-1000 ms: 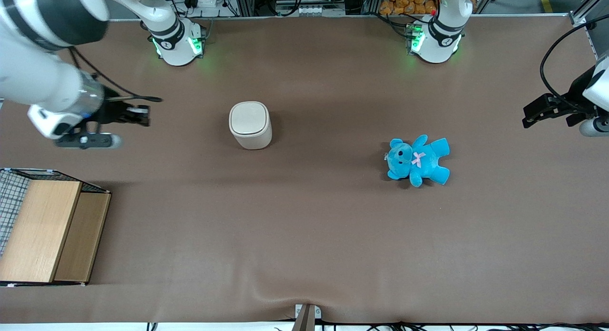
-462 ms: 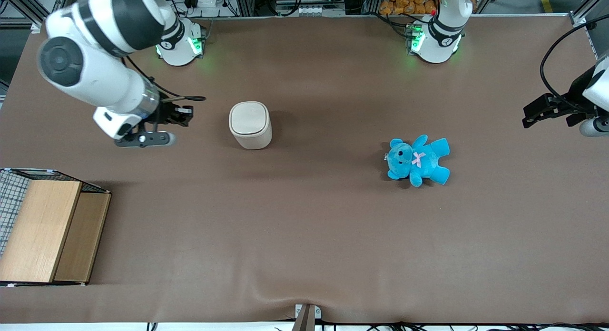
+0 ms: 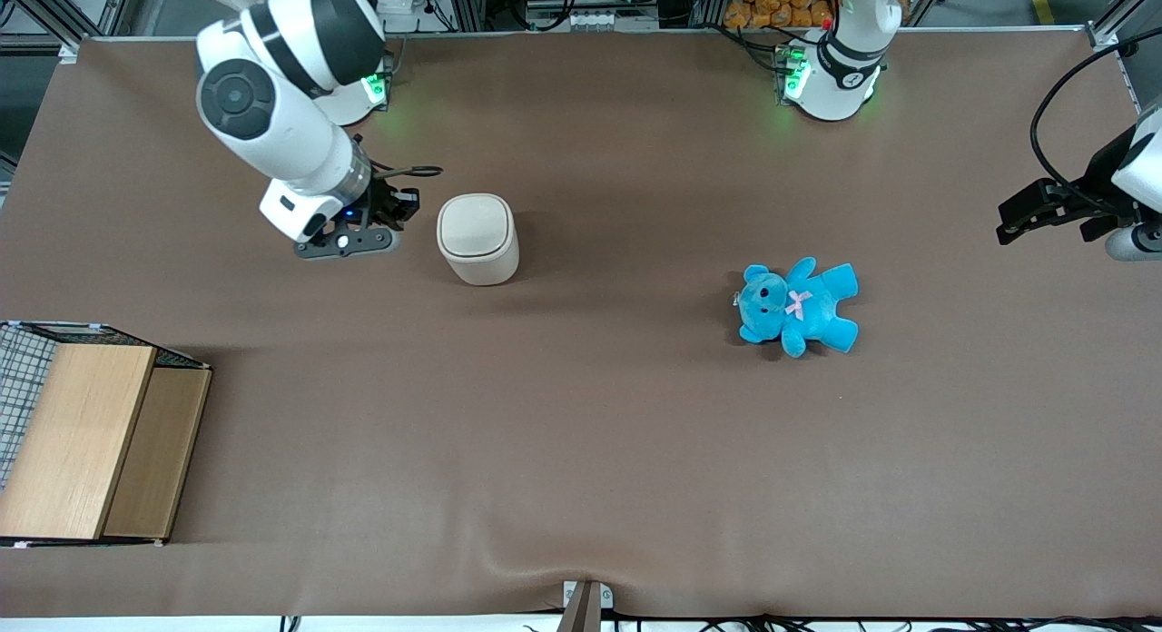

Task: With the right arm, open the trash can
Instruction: 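Move the right gripper over to the white trash can's lid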

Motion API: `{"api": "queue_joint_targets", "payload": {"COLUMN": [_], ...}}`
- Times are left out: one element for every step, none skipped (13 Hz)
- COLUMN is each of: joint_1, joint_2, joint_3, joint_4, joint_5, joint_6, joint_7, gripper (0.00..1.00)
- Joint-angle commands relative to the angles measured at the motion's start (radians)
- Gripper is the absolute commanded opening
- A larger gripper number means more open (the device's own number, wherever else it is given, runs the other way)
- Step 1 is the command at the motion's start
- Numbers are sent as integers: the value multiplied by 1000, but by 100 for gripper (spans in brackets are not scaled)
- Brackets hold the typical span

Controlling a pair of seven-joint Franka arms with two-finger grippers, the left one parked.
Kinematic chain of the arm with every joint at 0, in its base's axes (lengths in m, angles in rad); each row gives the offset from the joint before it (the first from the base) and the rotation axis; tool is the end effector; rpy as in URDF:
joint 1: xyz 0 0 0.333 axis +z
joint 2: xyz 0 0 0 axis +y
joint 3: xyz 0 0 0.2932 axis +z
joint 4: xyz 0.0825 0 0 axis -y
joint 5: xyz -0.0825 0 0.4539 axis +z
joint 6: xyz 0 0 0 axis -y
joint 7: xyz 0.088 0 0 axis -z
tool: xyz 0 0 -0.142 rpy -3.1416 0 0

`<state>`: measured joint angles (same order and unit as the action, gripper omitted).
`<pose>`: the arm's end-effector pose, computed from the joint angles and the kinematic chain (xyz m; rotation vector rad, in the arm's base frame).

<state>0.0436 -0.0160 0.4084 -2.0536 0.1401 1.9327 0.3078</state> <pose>0.5276 0.2720 0.3465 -3.0569 -0.1333 0.2200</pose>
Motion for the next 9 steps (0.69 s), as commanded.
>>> {"api": "queue_joint_targets", "payload": {"joint_1": [-1, -1, 2, 7, 9, 19, 22, 24, 28], "joint_2": [-53, -47, -41, -23, -6, 7, 14, 18, 30], "joint_3": [42, 55, 58, 59, 64, 67, 69, 70, 70], "joint_4": [-111, -128, -140, -141, -141, -143, -146, -160, -171], "joint_5": [33, 33, 33, 32, 33, 33, 33, 33, 33], "joint_6": [99, 124, 141, 144, 146, 149, 152, 160, 182], "joint_7": [17, 31, 33, 33, 31, 33, 33, 33, 33], "gripper": [0, 0, 0, 0, 0, 0, 0, 0, 0]}}
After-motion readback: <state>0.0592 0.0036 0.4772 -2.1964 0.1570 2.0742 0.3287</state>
